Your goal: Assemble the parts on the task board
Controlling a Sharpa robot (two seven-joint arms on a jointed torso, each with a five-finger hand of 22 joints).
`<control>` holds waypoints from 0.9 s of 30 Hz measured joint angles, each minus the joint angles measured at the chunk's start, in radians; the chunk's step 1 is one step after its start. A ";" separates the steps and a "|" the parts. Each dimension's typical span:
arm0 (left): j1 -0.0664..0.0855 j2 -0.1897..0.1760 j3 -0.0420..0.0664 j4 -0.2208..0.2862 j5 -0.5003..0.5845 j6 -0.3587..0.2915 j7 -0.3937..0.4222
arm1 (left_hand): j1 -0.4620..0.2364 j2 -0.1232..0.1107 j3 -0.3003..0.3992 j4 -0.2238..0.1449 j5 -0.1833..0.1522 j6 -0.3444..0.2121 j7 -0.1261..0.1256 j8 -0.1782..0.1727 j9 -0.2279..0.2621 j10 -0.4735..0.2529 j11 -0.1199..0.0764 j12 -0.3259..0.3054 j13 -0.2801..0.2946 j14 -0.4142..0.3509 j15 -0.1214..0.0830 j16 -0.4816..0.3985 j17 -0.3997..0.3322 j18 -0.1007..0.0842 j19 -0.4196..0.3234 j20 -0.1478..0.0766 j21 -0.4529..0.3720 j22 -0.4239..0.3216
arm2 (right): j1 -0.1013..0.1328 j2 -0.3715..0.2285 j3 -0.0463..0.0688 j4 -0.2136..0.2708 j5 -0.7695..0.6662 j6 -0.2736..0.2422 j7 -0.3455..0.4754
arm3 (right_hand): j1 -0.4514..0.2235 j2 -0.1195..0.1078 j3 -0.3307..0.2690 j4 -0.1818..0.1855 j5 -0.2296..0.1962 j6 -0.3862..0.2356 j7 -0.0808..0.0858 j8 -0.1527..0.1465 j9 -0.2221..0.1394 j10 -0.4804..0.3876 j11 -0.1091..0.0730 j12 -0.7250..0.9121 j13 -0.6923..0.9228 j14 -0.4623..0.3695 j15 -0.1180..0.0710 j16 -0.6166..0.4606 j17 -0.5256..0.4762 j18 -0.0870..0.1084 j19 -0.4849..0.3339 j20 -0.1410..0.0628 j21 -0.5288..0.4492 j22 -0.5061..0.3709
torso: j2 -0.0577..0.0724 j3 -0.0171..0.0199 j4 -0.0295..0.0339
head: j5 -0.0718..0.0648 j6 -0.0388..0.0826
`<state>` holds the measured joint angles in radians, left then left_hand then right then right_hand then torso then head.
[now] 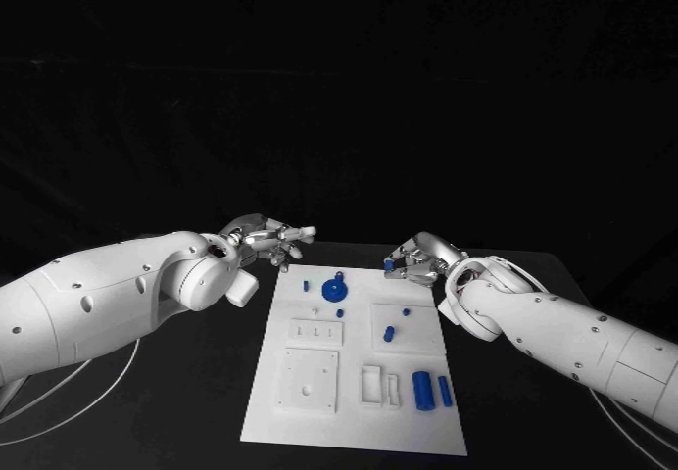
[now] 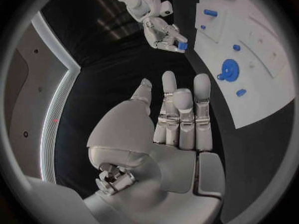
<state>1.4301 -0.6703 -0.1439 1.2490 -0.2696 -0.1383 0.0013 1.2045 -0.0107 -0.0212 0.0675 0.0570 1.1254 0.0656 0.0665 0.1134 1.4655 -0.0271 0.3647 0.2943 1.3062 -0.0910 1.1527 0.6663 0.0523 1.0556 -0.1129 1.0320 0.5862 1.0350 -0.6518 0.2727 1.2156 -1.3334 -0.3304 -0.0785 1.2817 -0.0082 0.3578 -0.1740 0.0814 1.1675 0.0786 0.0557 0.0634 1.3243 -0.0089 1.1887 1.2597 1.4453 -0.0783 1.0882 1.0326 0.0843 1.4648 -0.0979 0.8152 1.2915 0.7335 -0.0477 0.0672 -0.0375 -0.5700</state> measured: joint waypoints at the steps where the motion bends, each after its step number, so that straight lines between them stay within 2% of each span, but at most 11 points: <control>1: 0.001 0.009 -0.001 -0.007 -0.015 0.009 -0.023 | -0.003 -0.003 0.004 0.004 0.000 0.004 -0.004 0.000 0.005 0.001 -0.006 0.019 0.019 0.009 -0.005 0.016 0.013 0.002 0.000 0.000 0.015 0.010 | 0.000 0.005 0.000 0.006 -0.003 0.000 -0.013 | 0.000 0.000 0.003 0.000 0.000 0.000 0.000 0.000 0.000 0.000 0.000 0.000 -0.001 0.000 0.000 0.000 0.000 0.000 0.000 0.000 0.000 0.000 | -0.002 0.0002 -0.0007 | 0.001 -0.002; 4: 0.002 0.033 -0.001 -0.023 -0.051 0.032 -0.077 | -0.008 -0.008 0.013 0.013 0.000 0.013 -0.005 0.000 0.016 -0.002 -0.009 0.059 0.065 0.034 -0.009 0.051 0.052 0.002 0.000 0.000 0.047 0.034 | 0.001 0.018 -0.002 0.023 -0.011 0.000 -0.041 | -0.004 -0.004 0.005 0.000 0.009 0.000 0.000 0.000 0.000 0.000 0.000 0.000 -0.001 0.000 0.000 0.000 0.000 0.000 0.001 -0.001 0.000 -0.002 | -0.006 0.0009 -0.0027 | 0.004 -0.005; 8: 0.002 0.065 -0.002 -0.041 -0.102 0.067 -0.148 | -0.013 -0.012 0.016 0.016 0.000 0.027 -0.009 0.000 0.015 0.002 -0.012 0.065 0.087 0.062 -0.015 0.059 0.074 0.003 0.006 -0.006 0.062 0.044 | 0.001 0.034 -0.004 0.053 -0.020 0.000 -0.078 | -0.006 -0.006 0.008 0.003 0.015 0.000 0.000 0.001 0.000 0.000 0.000 0.000 -0.001 0.000 0.000 0.000 -0.001 0.000 0.004 -0.004 0.000 -0.003 | -0.010 0.0013 -0.0039 | 0.006 -0.007; 9: 0.002 0.075 -0.002 -0.047 -0.116 0.077 -0.167 | -0.019 -0.012 0.016 0.016 0.000 0.027 -0.009 0.000 0.013 0.000 -0.014 0.065 0.092 0.065 -0.016 0.059 0.077 0.014 0.007 -0.007 0.066 0.046 | 0.001 0.038 -0.005 0.060 -0.022 0.001 -0.087 | -0.006 -0.007 0.008 0.003 0.015 0.000 0.000 0.001 0.000 0.000 0.000 0.000 -0.001 0.000 0.000 0.000 -0.001 0.000 0.004 -0.004 0.000 -0.003 | -0.011 0.0013 -0.0042 | 0.007 -0.008; 13: 0.002 0.100 -0.004 -0.061 -0.159 0.104 -0.223 | -0.029 -0.021 0.031 0.023 0.000 0.025 -0.007 0.000 0.002 -0.001 -0.014 0.065 0.108 0.066 -0.016 0.059 0.079 0.018 0.016 -0.010 0.060 0.054 | 0.002 0.048 -0.015 0.080 -0.030 0.003 -0.115 | -0.006 -0.007 0.008 0.003 0.015 -0.001 0.001 0.002 0.000 0.000 0.000 0.000 -0.001 0.000 0.000 -0.001 -0.001 0.000 0.004 -0.004 0.000 -0.003 | -0.012 0.0015 -0.0051 | 0.012 -0.009; 17: 0.002 0.119 -0.006 -0.067 -0.192 0.121 -0.266 | -0.038 -0.030 0.039 0.031 0.000 0.000 0.000 0.000 -0.015 -0.002 -0.016 0.058 0.114 0.066 -0.016 0.051 0.070 0.017 0.022 -0.007 0.042 0.060 | 0.001 0.055 -0.023 0.093 -0.041 0.008 -0.136 | -0.009 -0.009 0.012 0.006 0.015 -0.002 0.001 0.002 0.000 0.000 0.000 0.000 -0.003 0.000 0.000 -0.007 -0.004 0.000 0.004 -0.004 -0.004 -0.006 | -0.012 0.0015 -0.0066 | 0.014 -0.007; 27: 0.002 0.136 -0.009 -0.073 -0.236 0.131 -0.331 | -0.062 -0.055 0.062 0.062 0.000 0.000 0.000 0.000 -0.030 -0.002 -0.016 0.053 0.123 0.066 -0.016 0.051 0.068 0.017 0.029 -0.007 0.021 0.083 | 0.002 0.076 -0.052 0.108 -0.077 0.016 -0.176 | -0.012 -0.012 0.015 0.010 0.027 -0.004 0.002 0.003 0.000 0.000 0.000 0.000 -0.003 0.000 0.000 -0.007 -0.003 0.000 0.004 -0.004 -0.004 -0.007 | -0.010 0.0021 -0.0069 | 0.009 -0.005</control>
<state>1.4323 -0.5339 -0.1524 1.1761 -0.5059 -0.0073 -0.3295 1.1424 -0.0653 0.0405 0.1293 0.0570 1.1250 0.0658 0.0665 0.0837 1.4635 -0.0427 0.4181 0.4171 1.3723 -0.1072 1.2035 0.7339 0.0697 1.0848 -0.1199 1.0535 0.6691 1.0375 -0.5759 0.2204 1.3236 -1.4109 -0.3149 -0.2544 1.2699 -0.0206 0.3729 -0.1641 0.1085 1.1632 0.0810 0.0589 0.0637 1.3242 -0.0089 1.1886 1.2569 1.4453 -0.0783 1.0815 1.0291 0.0843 1.4685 -0.1016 0.8115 1.2841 0.7236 -0.0456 0.0603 -0.0284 -0.5751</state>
